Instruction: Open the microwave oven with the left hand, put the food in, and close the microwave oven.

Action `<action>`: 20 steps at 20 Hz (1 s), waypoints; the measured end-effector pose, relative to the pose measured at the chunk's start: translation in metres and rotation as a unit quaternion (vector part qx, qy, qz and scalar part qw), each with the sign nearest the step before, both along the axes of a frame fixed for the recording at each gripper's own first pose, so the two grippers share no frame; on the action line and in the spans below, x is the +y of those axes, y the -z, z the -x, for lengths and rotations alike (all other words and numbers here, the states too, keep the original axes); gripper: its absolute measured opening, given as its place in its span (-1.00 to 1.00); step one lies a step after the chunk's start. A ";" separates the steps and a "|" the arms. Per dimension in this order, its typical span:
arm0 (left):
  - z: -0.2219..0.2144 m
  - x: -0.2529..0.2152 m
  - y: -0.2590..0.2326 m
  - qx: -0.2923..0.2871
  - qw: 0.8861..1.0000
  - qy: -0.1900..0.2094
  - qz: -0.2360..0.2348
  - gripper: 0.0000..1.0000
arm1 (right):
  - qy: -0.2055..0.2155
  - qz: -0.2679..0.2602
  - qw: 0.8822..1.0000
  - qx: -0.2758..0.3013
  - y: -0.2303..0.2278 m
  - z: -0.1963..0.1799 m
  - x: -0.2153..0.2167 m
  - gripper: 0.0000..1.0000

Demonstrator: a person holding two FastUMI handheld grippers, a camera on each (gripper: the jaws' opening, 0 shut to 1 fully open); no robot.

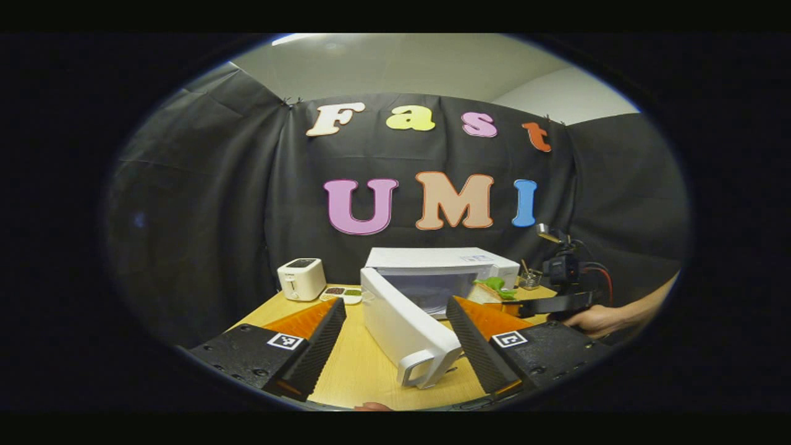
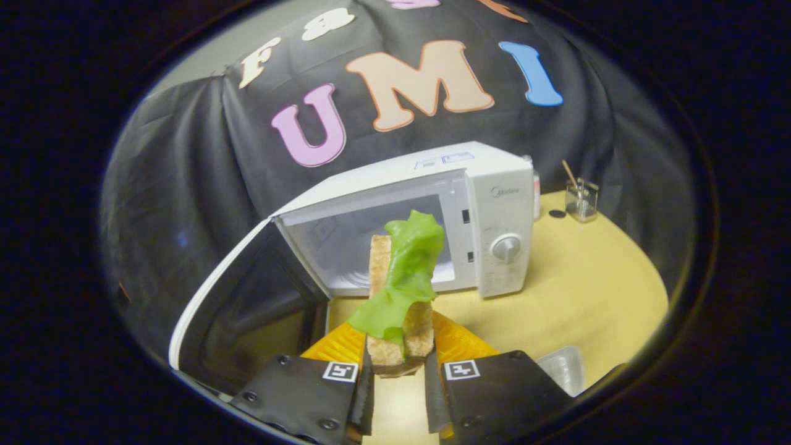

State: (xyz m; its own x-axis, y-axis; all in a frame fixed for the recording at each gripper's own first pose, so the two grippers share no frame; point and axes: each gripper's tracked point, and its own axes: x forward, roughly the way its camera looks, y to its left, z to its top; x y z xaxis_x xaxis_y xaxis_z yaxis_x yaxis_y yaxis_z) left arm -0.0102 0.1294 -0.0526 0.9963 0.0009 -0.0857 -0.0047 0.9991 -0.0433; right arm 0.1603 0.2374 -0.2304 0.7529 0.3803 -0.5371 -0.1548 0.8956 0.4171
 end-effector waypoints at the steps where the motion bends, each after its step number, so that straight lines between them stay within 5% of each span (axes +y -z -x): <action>1: 0.000 0.002 0.000 0.000 1.000 0.000 0.001 0.90 | 0.014 -0.019 1.000 0.013 0.003 -0.009 0.008 -0.28; 12: 0.010 0.038 0.010 0.016 0.999 -0.030 0.015 0.91 | 0.147 -0.164 0.969 0.112 0.041 -0.086 0.089 -0.28; 13: 0.011 0.042 0.010 0.018 0.999 -0.034 0.014 0.91 | 0.158 -0.165 0.967 0.111 0.044 -0.091 0.091 -0.43; 20: 0.018 0.060 0.018 0.040 0.998 -0.049 0.011 0.93 | 0.225 -0.192 0.951 0.086 0.057 -0.133 0.100 -0.43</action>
